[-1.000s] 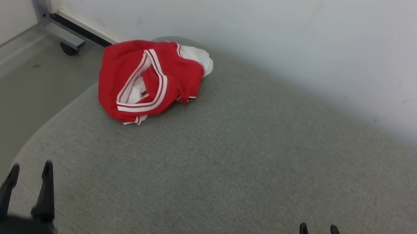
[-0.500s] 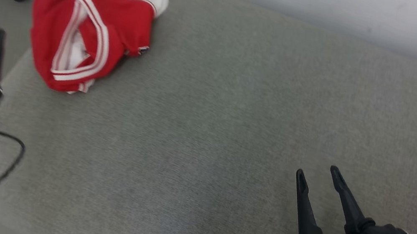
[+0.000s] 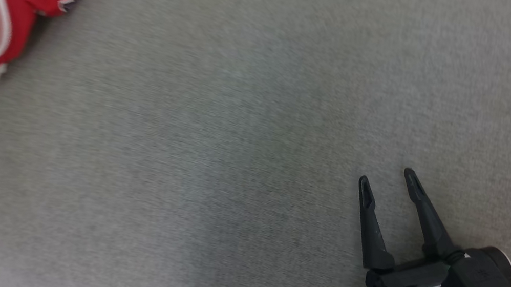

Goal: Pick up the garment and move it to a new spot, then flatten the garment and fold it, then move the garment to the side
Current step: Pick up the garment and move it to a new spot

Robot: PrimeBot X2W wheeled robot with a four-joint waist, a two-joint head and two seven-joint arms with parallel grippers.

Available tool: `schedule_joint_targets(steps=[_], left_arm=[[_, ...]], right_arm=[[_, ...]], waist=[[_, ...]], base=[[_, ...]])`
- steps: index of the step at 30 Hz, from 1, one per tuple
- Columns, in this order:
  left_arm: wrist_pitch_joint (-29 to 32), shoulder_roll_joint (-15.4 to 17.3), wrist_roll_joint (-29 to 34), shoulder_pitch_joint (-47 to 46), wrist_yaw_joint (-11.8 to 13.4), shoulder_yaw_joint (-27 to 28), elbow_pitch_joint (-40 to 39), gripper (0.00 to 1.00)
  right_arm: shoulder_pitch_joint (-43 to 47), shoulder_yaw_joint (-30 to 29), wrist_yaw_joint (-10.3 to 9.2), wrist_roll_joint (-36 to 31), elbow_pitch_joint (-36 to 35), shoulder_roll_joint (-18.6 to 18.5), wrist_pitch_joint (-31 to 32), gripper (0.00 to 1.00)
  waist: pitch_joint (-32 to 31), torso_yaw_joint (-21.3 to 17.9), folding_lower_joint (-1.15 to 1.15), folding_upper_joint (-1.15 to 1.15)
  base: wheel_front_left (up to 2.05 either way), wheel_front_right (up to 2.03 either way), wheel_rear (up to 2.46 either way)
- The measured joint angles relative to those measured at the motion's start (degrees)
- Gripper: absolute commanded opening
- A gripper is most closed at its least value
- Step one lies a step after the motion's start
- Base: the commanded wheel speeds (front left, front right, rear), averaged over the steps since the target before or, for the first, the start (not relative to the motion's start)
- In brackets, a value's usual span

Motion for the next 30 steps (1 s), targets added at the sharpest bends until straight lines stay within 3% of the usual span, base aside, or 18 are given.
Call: schedule_joint_targets(steps=[5, 13, 22, 23, 25, 30], left_arm=[[6.3, 2.3, 0.8, -0.1, 3.9, -0.4, -1.4, 1.0], [11.5, 5.3, 2.6, 2.0, 8.8, 0.3, -5.4, 1.0], [16.3, 6.5, 4.3, 6.6, 12.4, -0.7, -8.0, 1.0], [16.3, 6.6, 4.5, 6.8, 12.5, -0.8, -8.3, 0.5], [16.2, 6.5, 4.5, 7.3, 12.5, -0.8, -8.8, 0.0], [16.5, 5.3, 3.4, 8.0, 11.8, -1.1, -11.1, 0.0]], right_arm=[[-0.8, -0.1, 0.01, -0.2, -1.9, 0.3, -0.5, 1.0], [-1.1, -0.1, 0.01, -0.6, -4.5, 1.0, -1.3, 1.0], [-1.5, 0.5, 0.01, -0.6, -5.0, 1.5, -1.9, 1.0], [-1.5, 0.4, 0.02, -0.6, -4.9, 1.5, -2.0, 1.0], [-1.6, 0.4, 0.01, -0.6, -4.5, 1.5, -2.0, 1.0], [-1.6, 0.1, 0.01, -0.4, -2.9, 1.6, -2.2, 1.0]], waist=[[3.9, -2.7, 0.0, 0.0], [8.1, -7.0, -0.02, -0.01], [10.1, -10.2, -0.03, -0.02], [10.0, -10.3, -0.03, -0.01], [9.6, -10.4, -0.03, -0.02], [7.6, -10.2, -0.02, -0.01]], base=[[0.0, 0.0, 0.0], [0.0, 0.0, 0.0], [0.0, 0.0, 0.0], [0.0, 0.0, 0.0], [0.0, 0.0, 0.0], [0.0, 0.0, 0.0]])
